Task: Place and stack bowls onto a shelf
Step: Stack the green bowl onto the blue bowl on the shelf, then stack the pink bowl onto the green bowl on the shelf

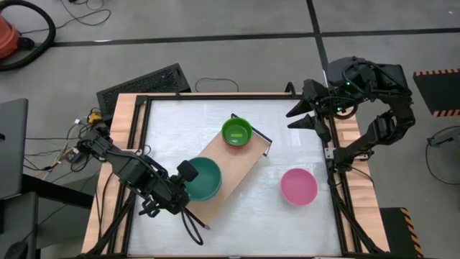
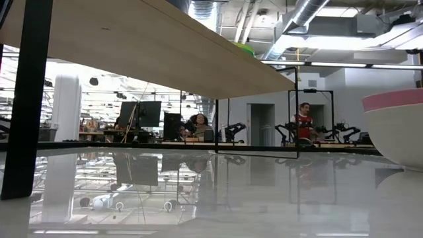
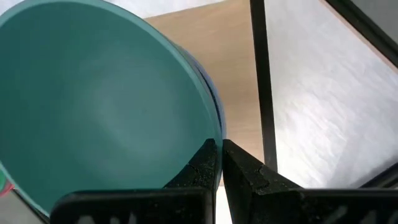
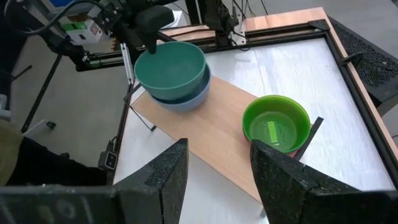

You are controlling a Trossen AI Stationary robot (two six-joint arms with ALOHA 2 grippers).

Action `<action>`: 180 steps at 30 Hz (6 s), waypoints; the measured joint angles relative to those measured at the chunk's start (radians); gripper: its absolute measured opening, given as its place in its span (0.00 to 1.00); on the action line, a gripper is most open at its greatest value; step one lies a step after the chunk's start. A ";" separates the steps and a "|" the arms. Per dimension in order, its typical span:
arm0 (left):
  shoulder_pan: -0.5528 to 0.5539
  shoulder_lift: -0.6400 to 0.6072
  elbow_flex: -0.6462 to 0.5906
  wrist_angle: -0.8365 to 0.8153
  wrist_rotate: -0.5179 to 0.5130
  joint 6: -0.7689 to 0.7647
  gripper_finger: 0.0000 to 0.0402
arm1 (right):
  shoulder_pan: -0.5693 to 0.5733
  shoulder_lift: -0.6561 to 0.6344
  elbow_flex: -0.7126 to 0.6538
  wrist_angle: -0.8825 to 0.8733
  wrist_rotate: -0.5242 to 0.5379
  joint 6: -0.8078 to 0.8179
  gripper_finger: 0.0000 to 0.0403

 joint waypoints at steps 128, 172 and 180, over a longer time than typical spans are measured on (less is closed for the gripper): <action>0.138 -0.287 -0.087 0.246 -0.783 -0.754 0.27 | 0.500 -0.457 -1.420 0.088 0.230 1.429 0.50; 0.138 -0.276 -0.087 0.244 -0.782 -0.701 0.27 | 0.498 -0.294 -1.512 0.233 0.196 1.225 0.06; 0.138 -0.276 -0.087 0.243 -0.782 -0.701 0.27 | 0.498 -0.294 -1.499 0.235 0.175 1.262 0.06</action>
